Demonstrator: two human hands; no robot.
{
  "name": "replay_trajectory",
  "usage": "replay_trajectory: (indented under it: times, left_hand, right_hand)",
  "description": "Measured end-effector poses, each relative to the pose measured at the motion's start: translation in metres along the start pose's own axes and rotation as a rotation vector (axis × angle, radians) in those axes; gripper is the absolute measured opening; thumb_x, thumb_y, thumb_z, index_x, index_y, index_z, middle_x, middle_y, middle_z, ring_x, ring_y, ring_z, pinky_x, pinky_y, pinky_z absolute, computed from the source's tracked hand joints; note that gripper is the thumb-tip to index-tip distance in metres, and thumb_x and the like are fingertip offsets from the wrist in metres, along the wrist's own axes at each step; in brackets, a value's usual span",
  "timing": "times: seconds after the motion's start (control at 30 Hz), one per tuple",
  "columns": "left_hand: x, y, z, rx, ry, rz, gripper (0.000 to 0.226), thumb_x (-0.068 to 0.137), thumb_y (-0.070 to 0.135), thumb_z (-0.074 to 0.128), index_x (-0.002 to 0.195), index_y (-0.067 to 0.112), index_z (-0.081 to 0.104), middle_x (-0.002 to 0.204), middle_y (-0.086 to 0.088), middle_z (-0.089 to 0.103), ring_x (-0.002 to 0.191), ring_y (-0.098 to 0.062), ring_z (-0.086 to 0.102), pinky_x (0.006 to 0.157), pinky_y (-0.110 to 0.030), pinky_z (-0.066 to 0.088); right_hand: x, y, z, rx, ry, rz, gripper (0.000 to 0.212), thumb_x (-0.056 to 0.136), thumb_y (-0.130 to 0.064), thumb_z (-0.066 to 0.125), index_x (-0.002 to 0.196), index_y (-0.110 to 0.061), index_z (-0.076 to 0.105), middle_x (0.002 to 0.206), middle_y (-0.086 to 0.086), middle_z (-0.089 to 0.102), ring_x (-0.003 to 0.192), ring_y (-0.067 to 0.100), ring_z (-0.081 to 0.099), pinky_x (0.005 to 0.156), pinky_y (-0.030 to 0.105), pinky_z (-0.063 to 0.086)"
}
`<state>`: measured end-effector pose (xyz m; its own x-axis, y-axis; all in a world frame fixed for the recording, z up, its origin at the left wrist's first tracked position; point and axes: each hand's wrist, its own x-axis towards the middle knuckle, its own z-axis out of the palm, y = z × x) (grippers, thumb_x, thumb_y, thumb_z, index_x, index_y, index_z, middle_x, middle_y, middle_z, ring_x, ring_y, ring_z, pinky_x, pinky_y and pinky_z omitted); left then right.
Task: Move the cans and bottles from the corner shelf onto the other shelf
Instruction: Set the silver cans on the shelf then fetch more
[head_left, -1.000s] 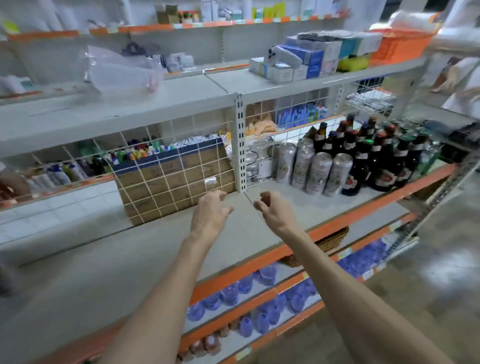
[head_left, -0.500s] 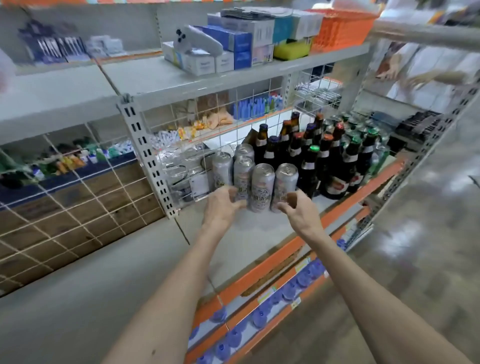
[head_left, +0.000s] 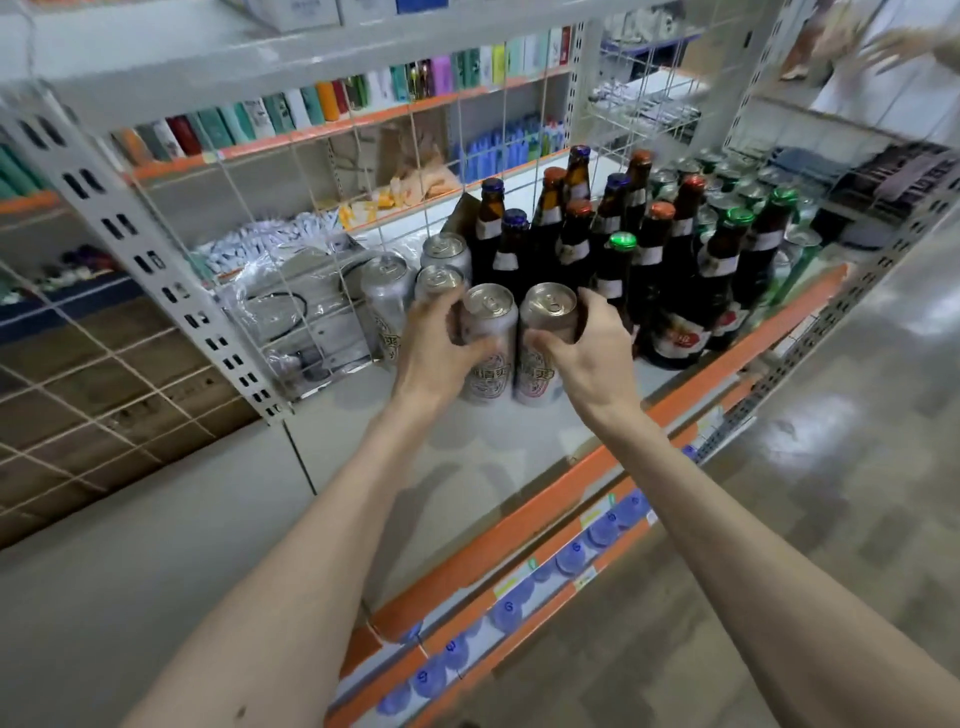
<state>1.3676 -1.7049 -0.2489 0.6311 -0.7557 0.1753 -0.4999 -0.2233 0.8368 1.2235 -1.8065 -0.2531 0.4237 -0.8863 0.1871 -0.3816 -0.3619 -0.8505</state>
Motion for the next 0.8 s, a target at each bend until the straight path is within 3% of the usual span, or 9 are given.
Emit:
replay_trajectory:
  times: [0.1,0.13,0.23,0.4,0.57,0.8]
  left_hand:
    - [0.006,-0.002,0.005,0.037,0.015,-0.041,0.093,0.056,0.055,0.085,0.138,0.025,0.055,0.125,-0.007,0.061,0.113,-0.023,0.062,0.099,-0.039,0.053]
    - [0.007,-0.003,0.006,0.04,0.024,-0.062,0.09,0.055,0.057,0.084,0.135,0.026,0.056,0.124,-0.008,0.061,0.113,-0.024,0.061,0.099,-0.039,0.053]
    - [0.001,0.004,0.009,0.025,0.096,-0.077,0.071,0.059,0.049,0.084,0.121,0.023,0.063,0.112,-0.006,0.066,0.102,-0.02,0.065,0.089,-0.035,0.056]
    - [-0.011,0.007,0.015,-0.069,0.135,-0.086,0.054,0.072,0.026,0.088,0.116,0.018,0.058,0.104,0.006,0.069,0.094,-0.01,0.066,0.084,-0.028,0.054]
    - [-0.015,0.004,0.005,-0.072,0.158,-0.096,0.047,0.07,0.027,0.089,0.108,0.025,0.06,0.098,0.012,0.07,0.091,-0.003,0.066,0.085,-0.028,0.054]
    - [-0.051,0.008,-0.051,-0.026,0.209,-0.181,0.051,0.067,0.037,0.09,0.111,0.021,0.071,0.097,0.009,0.075,0.09,-0.006,0.071,0.087,-0.035,0.059]
  right_hand:
    - [0.005,-0.002,0.005,-0.049,0.026,0.039,0.078,0.068,-0.04,0.081,0.132,-0.006,0.05,0.125,0.015,0.057,0.115,0.029,0.054,0.096,0.042,0.045]
    - [0.006,-0.001,0.006,-0.067,0.038,0.033,0.077,0.067,-0.039,0.082,0.129,-0.006,0.052,0.122,0.016,0.057,0.113,0.031,0.053,0.095,0.043,0.045]
    - [0.005,-0.002,0.009,-0.126,0.058,0.028,0.067,0.071,-0.035,0.081,0.127,-0.008,0.055,0.12,0.016,0.054,0.111,0.034,0.05,0.093,0.043,0.044]
    - [0.004,0.005,0.008,-0.139,0.047,-0.028,0.063,0.078,-0.04,0.074,0.129,-0.01,0.055,0.122,0.013,0.059,0.113,0.031,0.052,0.091,0.043,0.045]
    - [-0.004,0.006,0.0,-0.124,-0.041,-0.103,0.056,0.082,-0.039,0.071,0.129,-0.013,0.054,0.12,0.01,0.059,0.104,0.028,0.058,0.088,0.044,0.048]
    - [-0.019,-0.01,-0.013,-0.024,-0.251,-0.21,0.05,0.081,-0.044,0.074,0.121,-0.018,0.061,0.109,0.002,0.061,0.096,0.016,0.059,0.084,0.03,0.049]
